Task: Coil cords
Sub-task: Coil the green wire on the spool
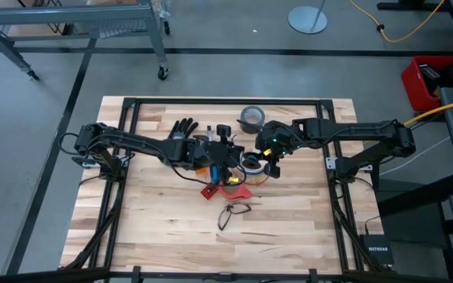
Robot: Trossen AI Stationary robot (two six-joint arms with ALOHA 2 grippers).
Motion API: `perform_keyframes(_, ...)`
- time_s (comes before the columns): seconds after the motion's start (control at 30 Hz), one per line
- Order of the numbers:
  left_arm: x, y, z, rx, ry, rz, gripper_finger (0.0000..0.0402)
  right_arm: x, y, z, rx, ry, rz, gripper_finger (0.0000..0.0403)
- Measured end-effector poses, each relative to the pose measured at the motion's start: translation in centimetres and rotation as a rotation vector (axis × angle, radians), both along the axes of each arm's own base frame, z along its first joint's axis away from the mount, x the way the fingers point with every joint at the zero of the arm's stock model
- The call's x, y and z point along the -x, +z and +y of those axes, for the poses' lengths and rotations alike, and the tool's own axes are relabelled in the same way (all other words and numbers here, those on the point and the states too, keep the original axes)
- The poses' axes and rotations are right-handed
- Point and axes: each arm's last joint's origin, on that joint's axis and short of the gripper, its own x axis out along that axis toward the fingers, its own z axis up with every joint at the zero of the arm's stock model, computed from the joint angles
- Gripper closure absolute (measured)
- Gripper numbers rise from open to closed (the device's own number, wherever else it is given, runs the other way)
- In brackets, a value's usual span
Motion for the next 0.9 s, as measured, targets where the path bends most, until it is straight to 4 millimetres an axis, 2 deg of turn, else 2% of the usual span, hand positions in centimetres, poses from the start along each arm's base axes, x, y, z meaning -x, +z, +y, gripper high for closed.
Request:
perform_keyframes(0.47, -0.35, 0.48, -0.32, 0.073, -0.067, -0.074, 0.04, -0.76, 0.57, 0.1, -0.043, 0.034, -0.102, 0.0398)
perform_keyframes(0.9, -0.31, 0.38, -0.35, 0.113, -0.053, -0.083, 0.0389, -0.77, 0.58, 0.15, -0.048, 0.04, -0.104, 0.0398)
